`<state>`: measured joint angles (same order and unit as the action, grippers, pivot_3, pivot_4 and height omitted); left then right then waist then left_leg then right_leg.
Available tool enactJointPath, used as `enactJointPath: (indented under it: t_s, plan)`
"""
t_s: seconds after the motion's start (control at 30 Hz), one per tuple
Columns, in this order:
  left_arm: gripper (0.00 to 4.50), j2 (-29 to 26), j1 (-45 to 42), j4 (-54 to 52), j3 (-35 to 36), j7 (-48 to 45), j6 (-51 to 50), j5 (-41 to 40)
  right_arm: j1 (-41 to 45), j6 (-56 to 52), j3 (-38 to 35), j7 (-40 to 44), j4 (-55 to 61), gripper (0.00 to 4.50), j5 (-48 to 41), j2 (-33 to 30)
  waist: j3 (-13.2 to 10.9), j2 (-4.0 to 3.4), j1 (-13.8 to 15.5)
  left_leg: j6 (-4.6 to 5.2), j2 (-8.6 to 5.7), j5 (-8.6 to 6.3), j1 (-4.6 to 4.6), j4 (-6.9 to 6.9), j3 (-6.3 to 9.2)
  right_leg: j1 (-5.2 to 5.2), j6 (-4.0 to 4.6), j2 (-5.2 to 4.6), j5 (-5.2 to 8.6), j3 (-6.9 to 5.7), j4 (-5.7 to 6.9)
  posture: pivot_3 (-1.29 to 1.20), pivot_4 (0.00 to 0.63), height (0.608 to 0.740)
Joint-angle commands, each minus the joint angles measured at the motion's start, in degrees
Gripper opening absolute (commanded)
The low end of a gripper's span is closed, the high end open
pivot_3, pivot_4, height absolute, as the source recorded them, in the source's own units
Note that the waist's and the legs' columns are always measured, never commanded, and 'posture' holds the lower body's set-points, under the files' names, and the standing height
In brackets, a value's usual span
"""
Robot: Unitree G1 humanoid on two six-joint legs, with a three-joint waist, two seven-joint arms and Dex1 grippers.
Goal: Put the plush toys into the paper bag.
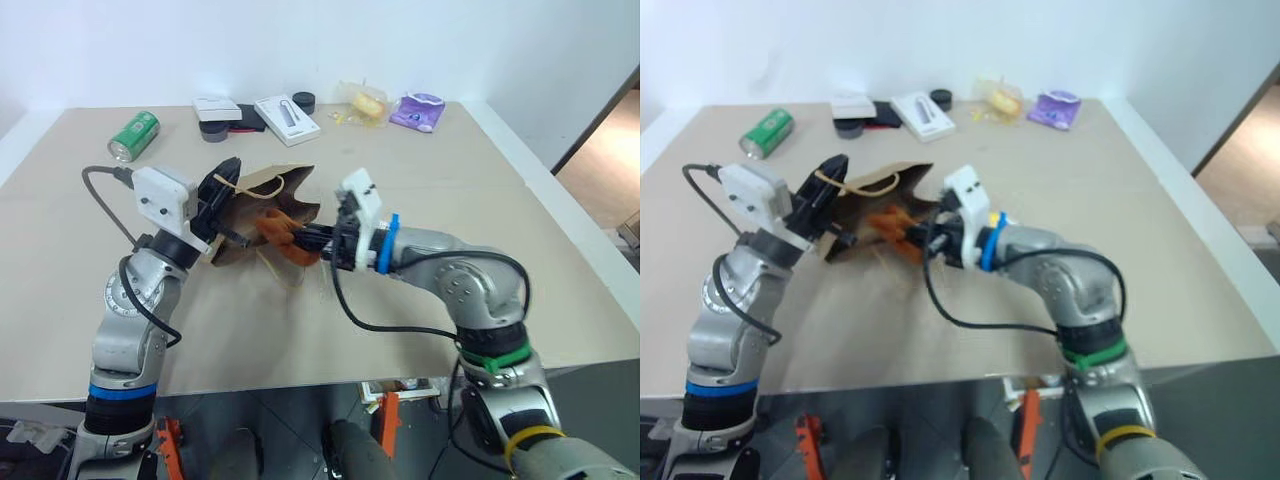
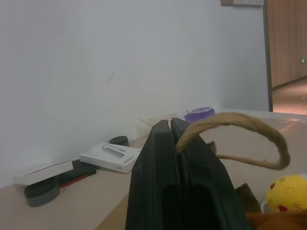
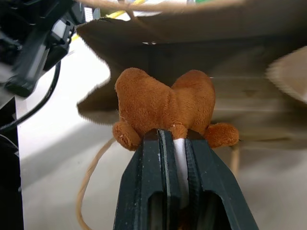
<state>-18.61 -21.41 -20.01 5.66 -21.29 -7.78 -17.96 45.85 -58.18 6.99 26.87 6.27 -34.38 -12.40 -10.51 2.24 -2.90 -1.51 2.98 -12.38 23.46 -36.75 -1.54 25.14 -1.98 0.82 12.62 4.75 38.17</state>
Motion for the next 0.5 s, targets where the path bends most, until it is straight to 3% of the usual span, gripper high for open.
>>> enactJointPath:
  t_s: [0.03, 0.17, 0.5]
  plan:
    - [0.00, -0.1, -0.3, -2.6, 0.4, 0.3, 0.5, 0.0, 7.0, 1.2, -5.4, -6.1, -6.7, 0.02, -0.8, 7.8, 0.0, 0.00, -0.1, 0.00, 0.02, 0.00, 0.01, 0.01, 0.03, 0.02, 0.00, 0.01, 0.00, -0.03, 0.01, 0.00, 0.150, 0.740]
    - [0.00, 0.0, -0.3, -2.6, 0.5, 0.7, 0.6, 0.0, 10.7, 3.4, -8.1, -10.4, -14.1, 0.02, 1.1, 12.7, 0.0, 0.01, 0.2, 0.00, 0.11, 0.01, 0.19, 0.02, 0.09, 0.13, 0.33, 0.07, -0.19, -0.14, 0.00, 0.00, 0.150, 0.740]
    - [0.00, 0.0, 0.6, -4.1, 0.7, 1.8, -0.3, -0.1, 10.8, 9.2, -12.7, -21.6, -25.4, 0.02, 7.2, 17.6, 0.0, 0.05, 0.2, 0.00, -0.03, 0.01, 0.43, 0.00, 0.13, 0.20, 0.30, -0.12, -0.20, -0.21, -0.10, 0.00, 0.150, 0.740]
